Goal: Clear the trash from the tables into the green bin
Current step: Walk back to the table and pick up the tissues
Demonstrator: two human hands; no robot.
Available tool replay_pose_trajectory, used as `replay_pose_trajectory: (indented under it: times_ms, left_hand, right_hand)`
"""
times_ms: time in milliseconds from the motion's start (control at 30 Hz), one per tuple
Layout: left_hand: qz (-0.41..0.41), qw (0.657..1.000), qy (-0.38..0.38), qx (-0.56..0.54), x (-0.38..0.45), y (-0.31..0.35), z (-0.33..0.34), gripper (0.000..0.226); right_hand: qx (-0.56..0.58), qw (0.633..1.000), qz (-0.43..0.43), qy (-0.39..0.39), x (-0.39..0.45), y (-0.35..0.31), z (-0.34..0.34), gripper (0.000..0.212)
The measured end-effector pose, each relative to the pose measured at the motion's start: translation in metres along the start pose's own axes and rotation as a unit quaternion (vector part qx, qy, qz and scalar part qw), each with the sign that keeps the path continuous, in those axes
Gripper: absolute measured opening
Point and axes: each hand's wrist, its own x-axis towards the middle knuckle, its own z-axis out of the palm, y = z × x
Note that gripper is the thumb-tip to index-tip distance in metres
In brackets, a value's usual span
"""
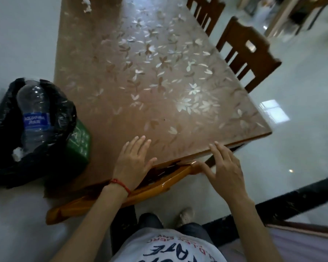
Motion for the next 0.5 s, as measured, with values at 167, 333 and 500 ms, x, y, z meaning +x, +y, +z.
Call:
replay_pose_trajectory:
  times_ms: [167, 333, 500]
  left_hand:
    - [0.099, 0.995, -0.024, 0.01, 0.04, 0.049, 0.013, 0.063]
    - [0.182, 0.982, -0.038, 0.006, 0.075, 0.114, 0.03, 0.062]
    - [0.267, 0.963, -0.041, 0.0, 0.104, 0.187, 0.042, 0.062]
  right_hand:
    - [-0.003, 0.993, 0.114, 0.041, -0.03, 0.05, -0.012, 0.066]
    - [-0.017, 0.974, 0.213, 0.07, -0.066, 0.105, -0.022, 0.064]
    - [-0.005, 0.944, 0.315, 0.094, -0.1, 0.154, -0.029, 0.065]
